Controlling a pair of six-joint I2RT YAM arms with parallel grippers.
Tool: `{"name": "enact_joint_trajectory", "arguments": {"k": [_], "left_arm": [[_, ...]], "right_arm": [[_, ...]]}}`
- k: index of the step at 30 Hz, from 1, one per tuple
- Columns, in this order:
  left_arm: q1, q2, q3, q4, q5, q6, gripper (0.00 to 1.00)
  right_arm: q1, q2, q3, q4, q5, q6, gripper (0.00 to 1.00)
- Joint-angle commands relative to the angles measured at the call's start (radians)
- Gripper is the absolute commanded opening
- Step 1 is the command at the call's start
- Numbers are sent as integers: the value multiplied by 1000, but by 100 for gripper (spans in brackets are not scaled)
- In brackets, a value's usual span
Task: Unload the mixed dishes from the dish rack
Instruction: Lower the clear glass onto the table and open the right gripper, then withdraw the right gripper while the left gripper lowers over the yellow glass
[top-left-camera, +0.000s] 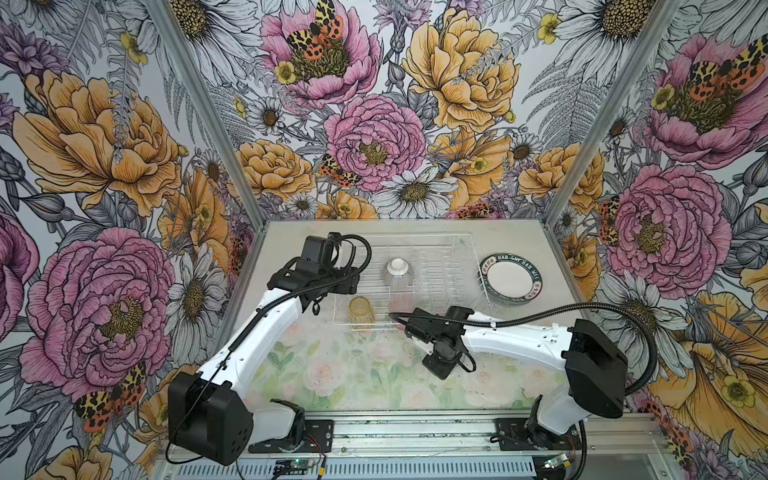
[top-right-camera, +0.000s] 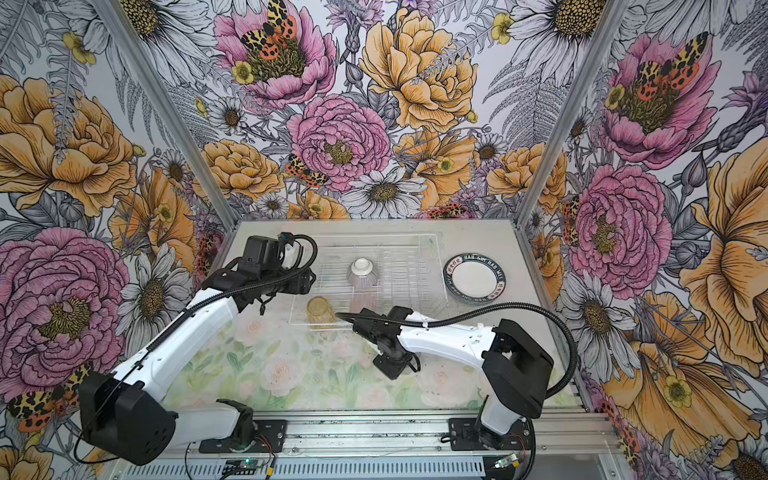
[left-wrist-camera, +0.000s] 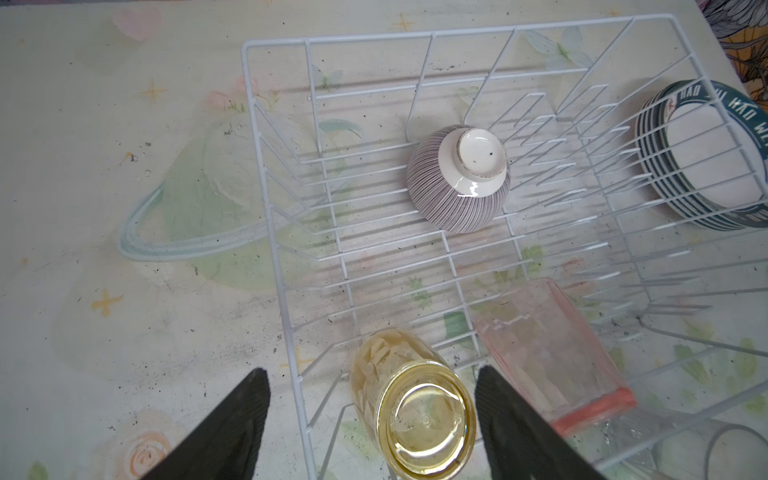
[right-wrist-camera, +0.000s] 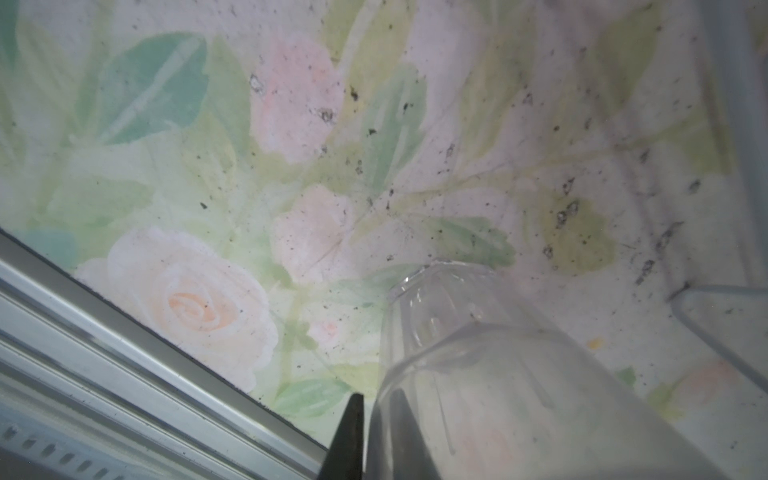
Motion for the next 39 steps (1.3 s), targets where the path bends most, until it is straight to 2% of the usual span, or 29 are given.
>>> {"name": "enact_joint_trajectory", "arguments": {"k": [1, 10, 13, 15, 23, 27, 29, 36, 39], "left_arm": [[-6, 9, 25, -6, 12, 11, 79], [-43, 12, 53, -74, -28, 20, 81], [-78, 13, 69, -121, -35, 31, 99], [-99, 12, 70, -144, -41, 36, 99], [-135, -59, 20, -135, -188, -12, 99], [-136, -92, 14, -131, -185, -21, 99], [-132, -90, 16, -132, -101, -6, 99], [-173, -51, 9, -167, -98, -26, 99], [-205, -12, 29, -219, -157, -43, 99]], "right_arm": [[-9, -8, 0, 15, 16, -5, 23], [-11, -92, 22, 10, 18, -10, 47], [-24, -167, 57, 10, 7, -23, 54], [-43, -225, 84, 12, 7, -29, 62], [-128, -400, 163, 63, 25, -46, 65], [-161, -429, 167, 96, 32, -51, 65], [-181, -439, 162, 119, 28, -56, 66], [-231, -442, 166, 157, 19, -84, 66], [-249, -447, 162, 170, 20, -93, 66]]}}
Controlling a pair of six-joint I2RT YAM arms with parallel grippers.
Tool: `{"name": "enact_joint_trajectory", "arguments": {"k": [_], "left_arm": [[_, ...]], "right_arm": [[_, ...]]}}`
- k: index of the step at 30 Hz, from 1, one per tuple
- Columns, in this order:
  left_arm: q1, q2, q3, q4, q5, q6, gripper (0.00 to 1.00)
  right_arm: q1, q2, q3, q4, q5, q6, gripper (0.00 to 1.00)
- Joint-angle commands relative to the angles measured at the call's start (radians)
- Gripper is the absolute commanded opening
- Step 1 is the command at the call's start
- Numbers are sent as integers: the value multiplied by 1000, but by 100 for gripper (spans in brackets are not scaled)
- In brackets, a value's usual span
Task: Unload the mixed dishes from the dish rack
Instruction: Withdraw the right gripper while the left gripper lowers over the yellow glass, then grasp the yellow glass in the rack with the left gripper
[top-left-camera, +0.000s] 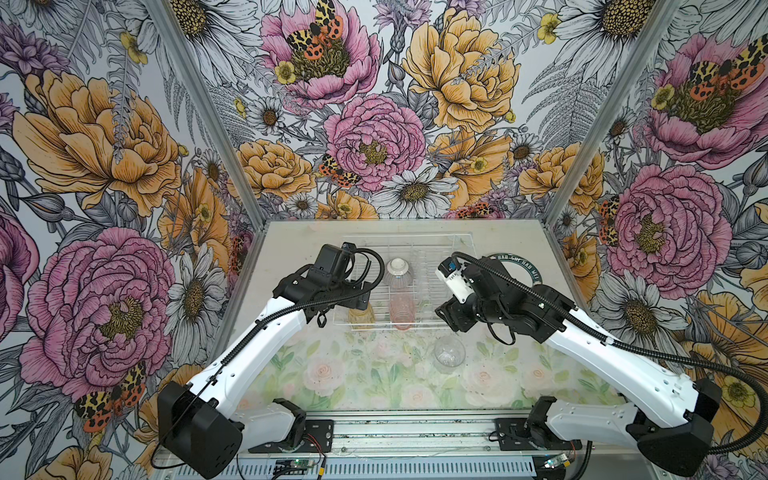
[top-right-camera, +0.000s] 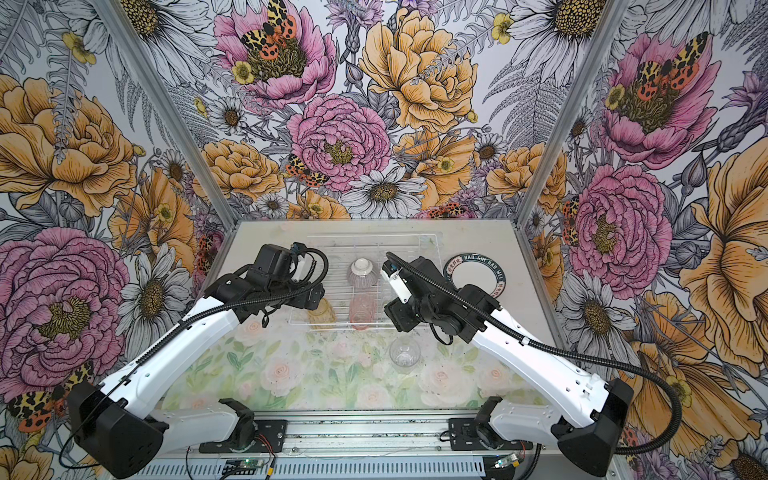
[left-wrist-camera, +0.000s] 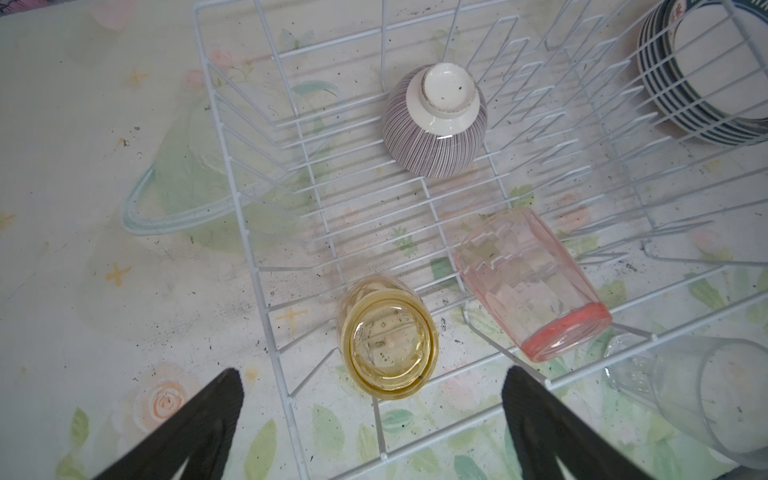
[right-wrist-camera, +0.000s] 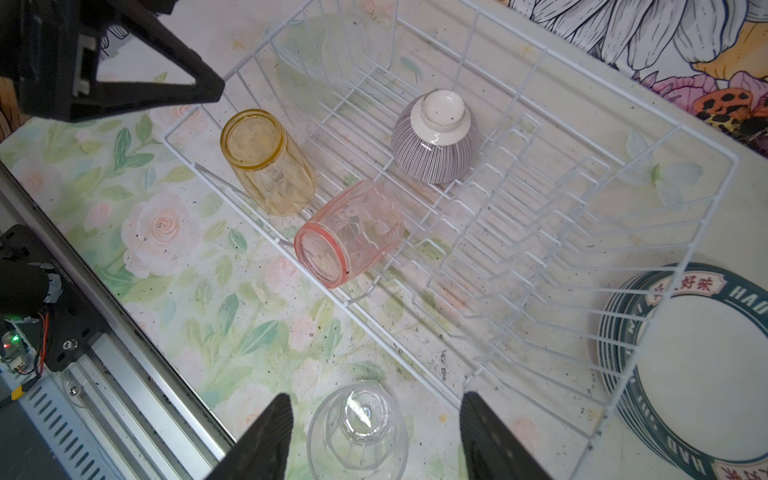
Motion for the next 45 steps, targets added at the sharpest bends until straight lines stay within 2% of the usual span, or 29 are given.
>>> {"name": "enact_joint_trajectory", "arguments": {"k": [1, 4, 11, 16, 22, 27, 45], "left_arm": [[-38, 42, 19, -77, -64, -35, 99], [-65, 68, 32, -118, -150, -49, 99], [-85, 159, 54, -155, -156, -71, 97], [-91, 213, 82, -152, -143, -68, 98], [-78, 287, 135, -151, -125, -50, 93], [-65, 344, 156, -152, -55, -41, 89], [-38, 428, 131, -153, -20, -40, 86]], "right_arm": [[-24, -25, 4, 49, 2, -25, 67], [-44, -37, -17, 77, -2, -28, 68], [-83, -59, -46, 109, -24, -27, 68], [-105, -78, -77, 132, -35, -24, 68], [-121, -86, -102, 152, -52, -24, 68], [-132, -99, -120, 166, -55, -24, 68], [-164, -98, -171, 218, -98, -17, 69]]}}
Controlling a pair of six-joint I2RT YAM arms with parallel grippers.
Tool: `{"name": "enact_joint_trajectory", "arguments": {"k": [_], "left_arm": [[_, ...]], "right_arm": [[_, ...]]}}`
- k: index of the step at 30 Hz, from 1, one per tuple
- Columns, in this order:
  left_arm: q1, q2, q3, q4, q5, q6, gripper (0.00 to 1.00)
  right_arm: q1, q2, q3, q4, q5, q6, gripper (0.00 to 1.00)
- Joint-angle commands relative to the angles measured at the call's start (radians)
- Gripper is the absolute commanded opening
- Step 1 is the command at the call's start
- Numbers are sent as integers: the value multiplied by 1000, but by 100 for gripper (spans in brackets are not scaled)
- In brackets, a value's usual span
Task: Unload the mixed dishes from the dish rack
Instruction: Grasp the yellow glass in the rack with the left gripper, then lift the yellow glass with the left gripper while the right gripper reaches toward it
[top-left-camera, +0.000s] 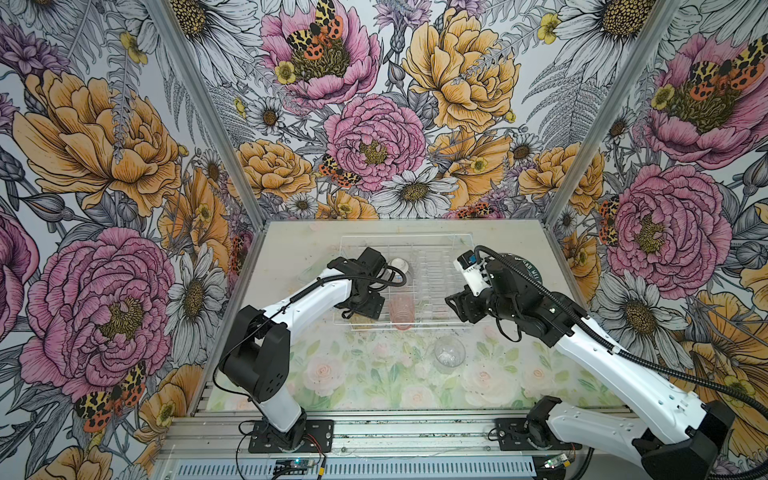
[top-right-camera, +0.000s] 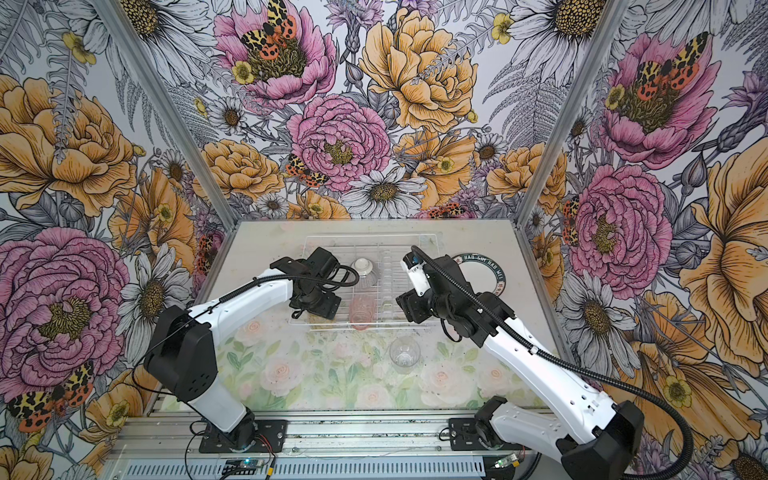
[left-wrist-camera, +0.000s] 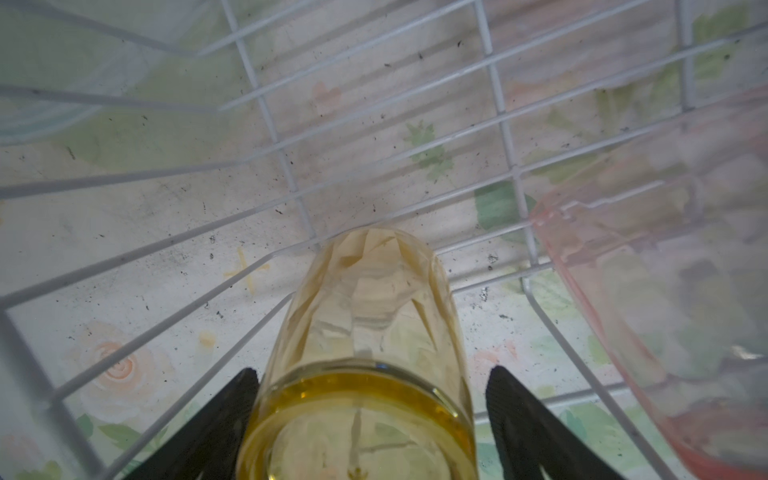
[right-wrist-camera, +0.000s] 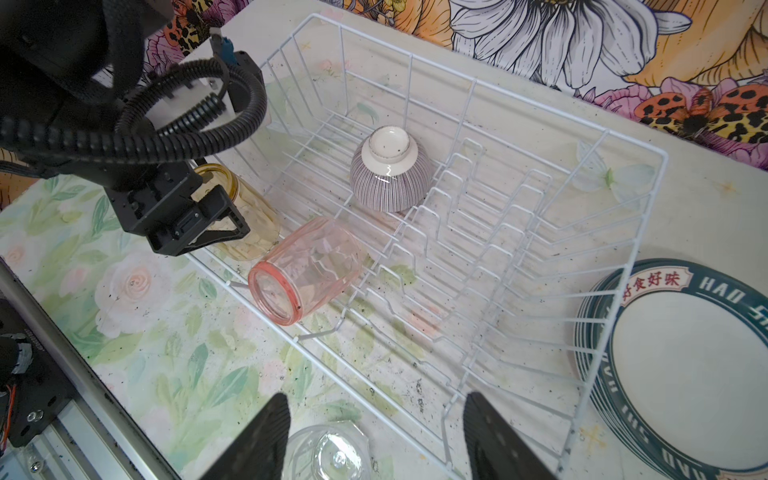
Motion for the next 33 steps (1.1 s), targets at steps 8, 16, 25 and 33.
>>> {"name": "enact_joint_trajectory", "arguments": {"k": [8, 16, 25, 33], "left_arm": [[20, 53, 11, 1, 42, 27, 82], [42, 64, 15, 6, 91, 47, 64], [80, -13, 6, 53, 164, 71, 59], [142, -97, 7, 107, 296, 106, 58]], "right_arm": [[-14, 9, -11, 39, -21, -6, 69], [-16, 13, -15, 42, -20, 0, 69], [-23, 34, -29, 91, -69, 18, 69], [-51, 71, -42, 205, -232, 52, 69]]}}
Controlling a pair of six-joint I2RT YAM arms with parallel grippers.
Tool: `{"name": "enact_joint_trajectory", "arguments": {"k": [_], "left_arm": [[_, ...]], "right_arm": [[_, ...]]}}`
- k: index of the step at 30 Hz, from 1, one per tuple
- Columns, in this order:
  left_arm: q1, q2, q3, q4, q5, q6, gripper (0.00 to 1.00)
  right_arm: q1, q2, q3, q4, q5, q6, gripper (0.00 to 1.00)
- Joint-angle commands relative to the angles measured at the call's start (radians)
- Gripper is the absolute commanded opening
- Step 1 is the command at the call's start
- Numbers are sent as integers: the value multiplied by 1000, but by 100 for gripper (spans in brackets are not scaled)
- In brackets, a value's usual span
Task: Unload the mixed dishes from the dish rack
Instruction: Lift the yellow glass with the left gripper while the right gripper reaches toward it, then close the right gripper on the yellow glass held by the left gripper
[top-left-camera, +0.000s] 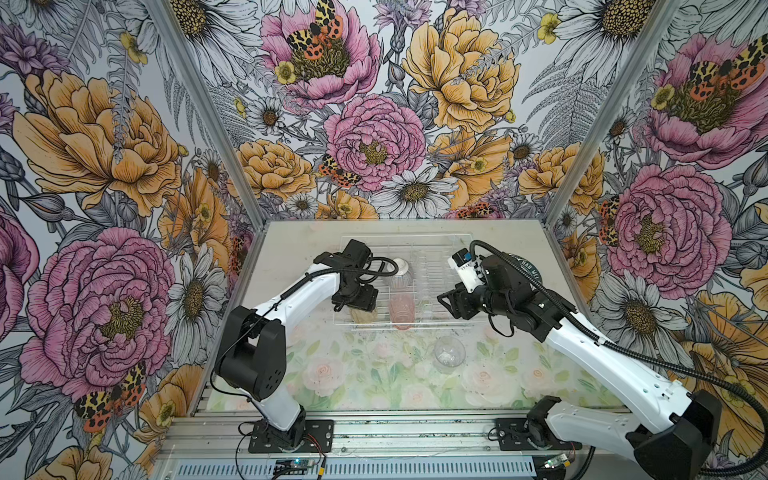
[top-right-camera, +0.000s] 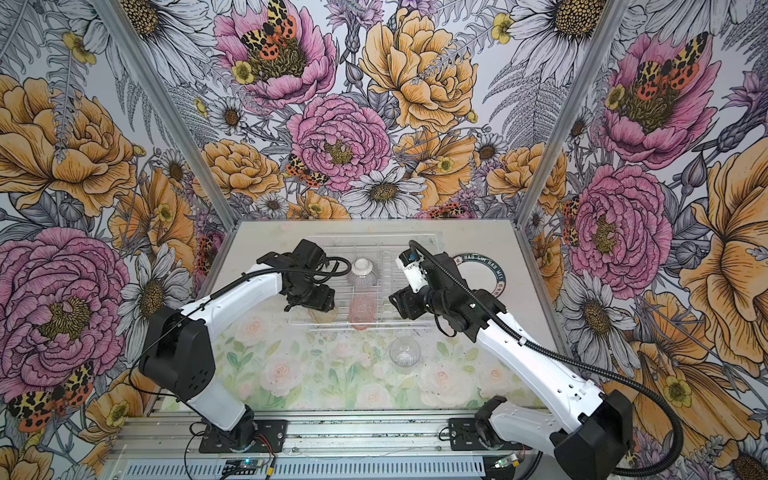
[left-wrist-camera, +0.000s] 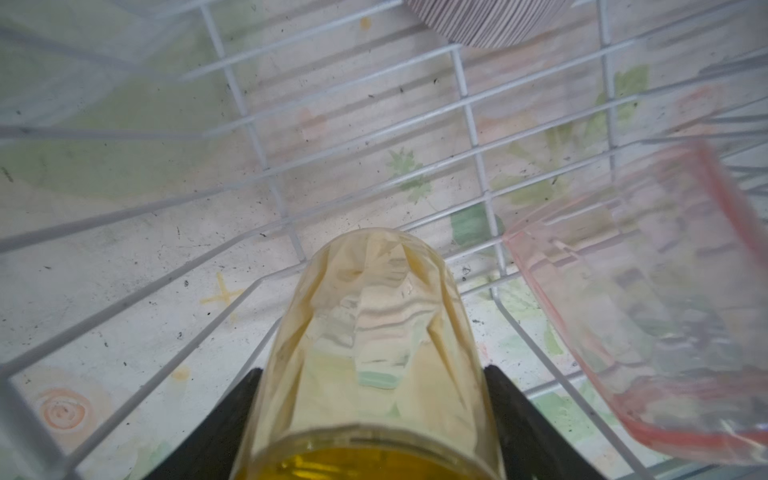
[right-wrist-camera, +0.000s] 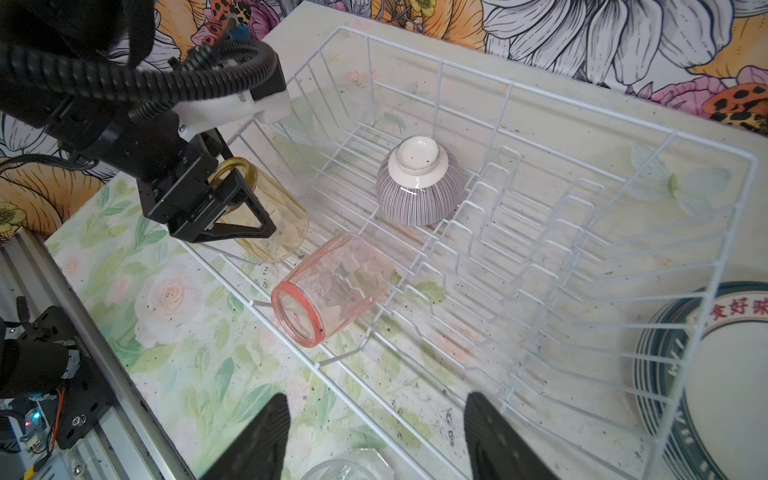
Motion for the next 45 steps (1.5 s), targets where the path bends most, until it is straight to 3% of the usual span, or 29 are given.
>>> {"name": "enact_joint_trajectory", "arguments": {"k": [1, 10, 21, 30, 45], "left_arm": [[26, -70, -1, 69, 106, 35, 58], [121, -181, -33, 182, 338, 27, 58], [130, -212, -40, 385, 605, -72, 57], [116, -230, -73, 591, 744, -184, 57], [46, -164, -96, 839, 872, -329, 56]], "right_arm": [[-17, 19, -12, 95, -110, 30, 68], [-112, 47, -85, 316, -390, 133, 66], [-155, 142, -219, 863, -688, 427, 52], [-154, 192, -220, 979, -711, 485, 45], [-156, 213, -188, 1020, -711, 472, 45]]}}
